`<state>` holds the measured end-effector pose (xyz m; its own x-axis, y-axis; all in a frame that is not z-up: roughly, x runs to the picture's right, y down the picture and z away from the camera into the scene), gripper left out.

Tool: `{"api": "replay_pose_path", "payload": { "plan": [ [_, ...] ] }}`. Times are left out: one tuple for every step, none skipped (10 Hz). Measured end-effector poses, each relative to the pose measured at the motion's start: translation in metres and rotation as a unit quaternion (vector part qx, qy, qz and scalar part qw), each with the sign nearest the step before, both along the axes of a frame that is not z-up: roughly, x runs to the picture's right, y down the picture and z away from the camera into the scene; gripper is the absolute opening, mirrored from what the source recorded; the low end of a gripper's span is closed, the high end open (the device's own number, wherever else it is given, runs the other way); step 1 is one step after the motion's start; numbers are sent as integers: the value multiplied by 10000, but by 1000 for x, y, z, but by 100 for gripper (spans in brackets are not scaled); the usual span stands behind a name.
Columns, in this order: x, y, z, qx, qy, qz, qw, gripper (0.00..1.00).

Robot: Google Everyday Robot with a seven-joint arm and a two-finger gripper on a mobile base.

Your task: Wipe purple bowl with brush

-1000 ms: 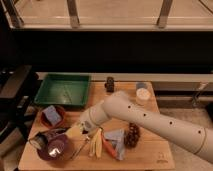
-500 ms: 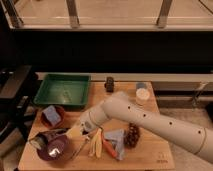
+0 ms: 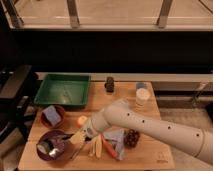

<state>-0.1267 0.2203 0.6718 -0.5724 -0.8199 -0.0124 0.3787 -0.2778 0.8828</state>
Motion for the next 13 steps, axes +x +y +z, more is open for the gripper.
{"api": "replay_pose_path", "payload": {
  "plan": [
    [4, 7, 7, -80, 75, 1, 9999, 0],
    [7, 11, 12, -138, 130, -7, 9998, 0],
    [11, 14, 17, -183, 186, -22, 9997, 0],
    [15, 16, 22, -218, 227, -18, 9995, 0],
    [18, 15, 27, -241, 262, -15, 9994, 0],
    [18, 13, 32, -231, 260, -34, 9994, 0],
    [16, 9, 38, -206, 235, -75, 9995, 0],
    [12, 3, 43, -157, 187, -120, 9996, 0],
    [5, -2, 48, -103, 110, -179, 9997, 0],
    [-1, -5, 51, -75, 58, -209, 9997, 0],
    [-12, -7, 53, -44, -34, -253, 9997, 0],
    [-19, -7, 52, -32, -105, -259, 9996, 0],
    [-20, -5, 50, -46, -144, -240, 9996, 0]
  ]
}}
